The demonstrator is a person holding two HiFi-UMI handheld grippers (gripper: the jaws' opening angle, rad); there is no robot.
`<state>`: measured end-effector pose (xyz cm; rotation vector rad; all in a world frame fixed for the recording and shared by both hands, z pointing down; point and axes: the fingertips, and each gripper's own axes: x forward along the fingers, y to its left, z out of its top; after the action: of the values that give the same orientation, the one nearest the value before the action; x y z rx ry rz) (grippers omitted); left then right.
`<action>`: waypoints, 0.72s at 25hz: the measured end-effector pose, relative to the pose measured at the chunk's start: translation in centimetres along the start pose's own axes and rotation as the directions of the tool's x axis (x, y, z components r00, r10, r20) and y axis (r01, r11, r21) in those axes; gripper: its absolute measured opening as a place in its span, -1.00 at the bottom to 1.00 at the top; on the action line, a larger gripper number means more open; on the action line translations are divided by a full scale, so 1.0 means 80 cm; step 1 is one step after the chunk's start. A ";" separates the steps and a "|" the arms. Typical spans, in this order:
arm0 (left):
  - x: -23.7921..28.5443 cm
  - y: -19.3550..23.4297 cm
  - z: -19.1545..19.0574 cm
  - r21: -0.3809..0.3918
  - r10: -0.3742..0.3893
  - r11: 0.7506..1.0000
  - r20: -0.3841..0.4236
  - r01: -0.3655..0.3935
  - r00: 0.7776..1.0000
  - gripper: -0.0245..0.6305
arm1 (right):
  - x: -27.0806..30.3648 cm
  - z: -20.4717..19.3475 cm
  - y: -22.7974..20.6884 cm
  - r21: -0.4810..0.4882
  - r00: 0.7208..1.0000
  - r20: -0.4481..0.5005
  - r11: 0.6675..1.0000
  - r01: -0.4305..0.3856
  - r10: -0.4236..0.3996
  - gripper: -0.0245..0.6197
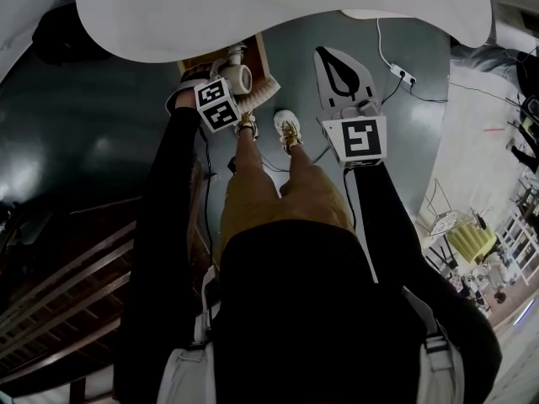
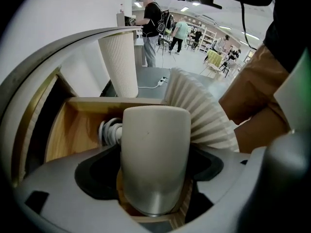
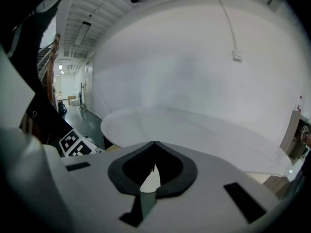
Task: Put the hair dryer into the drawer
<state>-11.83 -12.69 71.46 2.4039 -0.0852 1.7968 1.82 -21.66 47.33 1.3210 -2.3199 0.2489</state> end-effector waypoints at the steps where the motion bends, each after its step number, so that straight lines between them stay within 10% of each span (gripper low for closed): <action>1: 0.003 0.000 -0.002 0.003 0.003 1.000 -0.015 -0.003 1.000 0.30 | -0.001 -0.004 0.000 0.007 1.000 -0.015 1.000 0.000 0.000 -0.85; 18: 0.013 -0.002 -0.005 -0.026 0.044 0.999 -0.053 -0.046 0.998 0.30 | -0.005 0.004 -0.003 0.007 1.000 0.009 1.000 0.002 -0.002 -0.85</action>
<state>-11.91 -12.46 72.57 2.3530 -0.1584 1.8640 2.10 -21.57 46.87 1.3305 -2.3271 0.2508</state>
